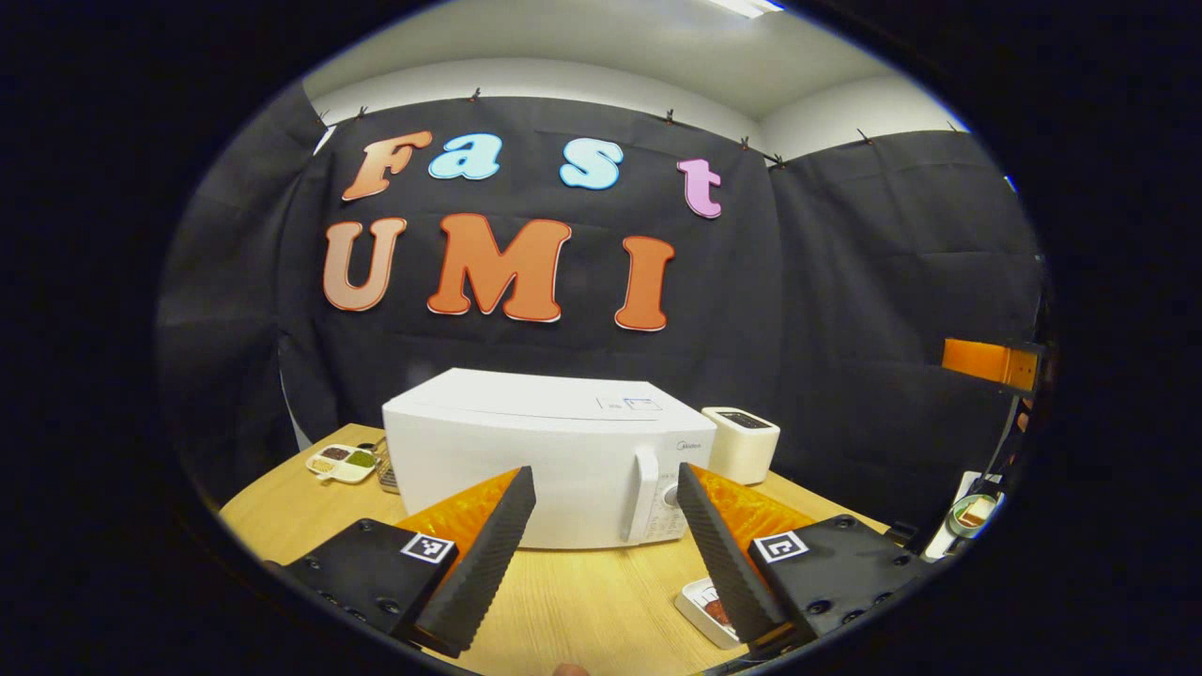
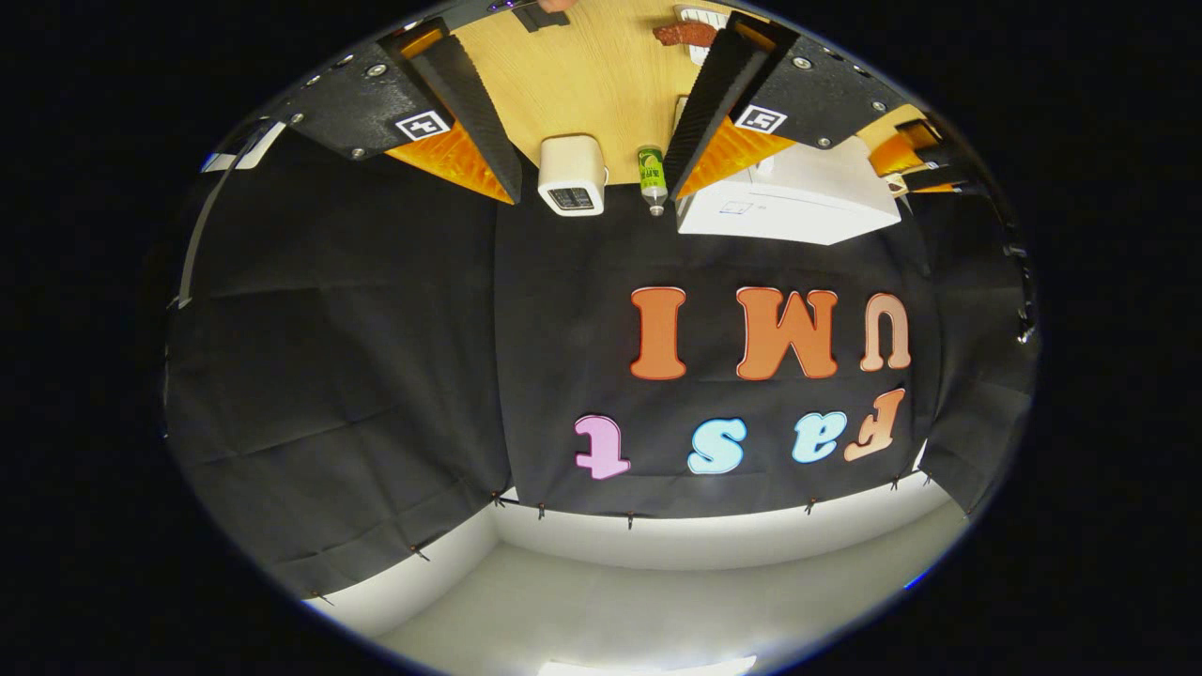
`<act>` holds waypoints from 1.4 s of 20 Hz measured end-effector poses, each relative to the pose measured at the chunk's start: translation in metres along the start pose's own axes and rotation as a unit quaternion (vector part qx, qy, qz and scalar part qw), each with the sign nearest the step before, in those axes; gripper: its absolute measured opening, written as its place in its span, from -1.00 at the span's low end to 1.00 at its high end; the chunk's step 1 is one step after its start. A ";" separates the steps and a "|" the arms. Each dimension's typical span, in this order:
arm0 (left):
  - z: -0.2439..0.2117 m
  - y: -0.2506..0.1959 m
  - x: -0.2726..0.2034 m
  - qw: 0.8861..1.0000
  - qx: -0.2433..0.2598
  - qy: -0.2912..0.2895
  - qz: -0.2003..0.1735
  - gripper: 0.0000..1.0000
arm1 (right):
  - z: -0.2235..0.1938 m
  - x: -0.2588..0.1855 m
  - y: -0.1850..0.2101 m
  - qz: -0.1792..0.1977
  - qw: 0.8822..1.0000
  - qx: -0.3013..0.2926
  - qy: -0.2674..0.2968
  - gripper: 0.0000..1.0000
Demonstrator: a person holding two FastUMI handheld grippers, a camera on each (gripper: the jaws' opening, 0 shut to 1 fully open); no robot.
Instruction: Open the microwave oven with the left hand, put the food in, and close the microwave oven.
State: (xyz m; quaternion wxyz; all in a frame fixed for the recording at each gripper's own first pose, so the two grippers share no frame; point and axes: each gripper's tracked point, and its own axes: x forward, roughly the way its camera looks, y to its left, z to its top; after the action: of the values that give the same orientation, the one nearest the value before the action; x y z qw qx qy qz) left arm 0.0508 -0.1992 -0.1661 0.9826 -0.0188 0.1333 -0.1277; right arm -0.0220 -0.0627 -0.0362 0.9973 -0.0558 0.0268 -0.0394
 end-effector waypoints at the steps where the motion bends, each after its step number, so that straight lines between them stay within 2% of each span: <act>1: -0.010 -0.008 0.010 1.000 -0.001 0.006 -0.003 0.96 | -0.003 0.000 -0.004 -0.002 1.000 -0.002 0.003 0.89; 6: -0.060 -0.022 0.060 0.999 -0.008 0.039 0.006 0.96 | -0.021 0.005 -0.027 -0.021 1.000 -0.015 0.015 0.89; 9: -0.084 -0.024 0.088 0.999 -0.013 0.051 0.010 0.99 | -0.030 0.009 -0.039 -0.024 1.000 0.003 0.020 0.89; 18: -0.107 -0.028 0.148 0.997 0.013 0.071 0.012 0.98 | -0.065 0.025 -0.059 -0.032 0.998 0.033 0.049 0.89; 20: -0.113 -0.030 0.153 0.997 0.011 0.080 0.012 0.59 | -0.069 0.026 -0.060 -0.033 0.997 0.036 0.053 0.89; 21: -0.115 -0.034 0.154 0.996 0.012 0.084 0.011 0.11 | -0.070 0.026 -0.061 -0.034 0.997 0.036 0.054 0.89; 22: -0.116 -0.034 0.158 0.996 0.019 0.086 0.009 -0.11 | -0.071 0.027 -0.061 -0.034 0.997 0.036 0.054 0.89; 25: -0.110 -0.035 0.154 0.996 0.044 0.077 0.011 -0.48 | -0.073 0.026 -0.059 -0.033 0.997 0.036 0.056 0.89; 26: -0.113 -0.033 0.154 0.996 0.051 0.079 0.011 -0.48 | -0.073 0.026 -0.058 -0.032 0.997 0.036 0.056 0.89; 28: -0.112 -0.034 0.153 0.995 0.053 0.080 0.008 -0.70 | -0.074 0.024 -0.055 -0.030 0.997 0.033 0.057 0.89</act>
State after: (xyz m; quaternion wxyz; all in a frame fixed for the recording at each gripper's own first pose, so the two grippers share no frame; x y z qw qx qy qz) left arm 0.1550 -0.2720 -0.3108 0.9695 0.0442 0.2048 -0.1274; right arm -0.0070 -0.1275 -0.1047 0.9938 -0.0217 0.0811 -0.0728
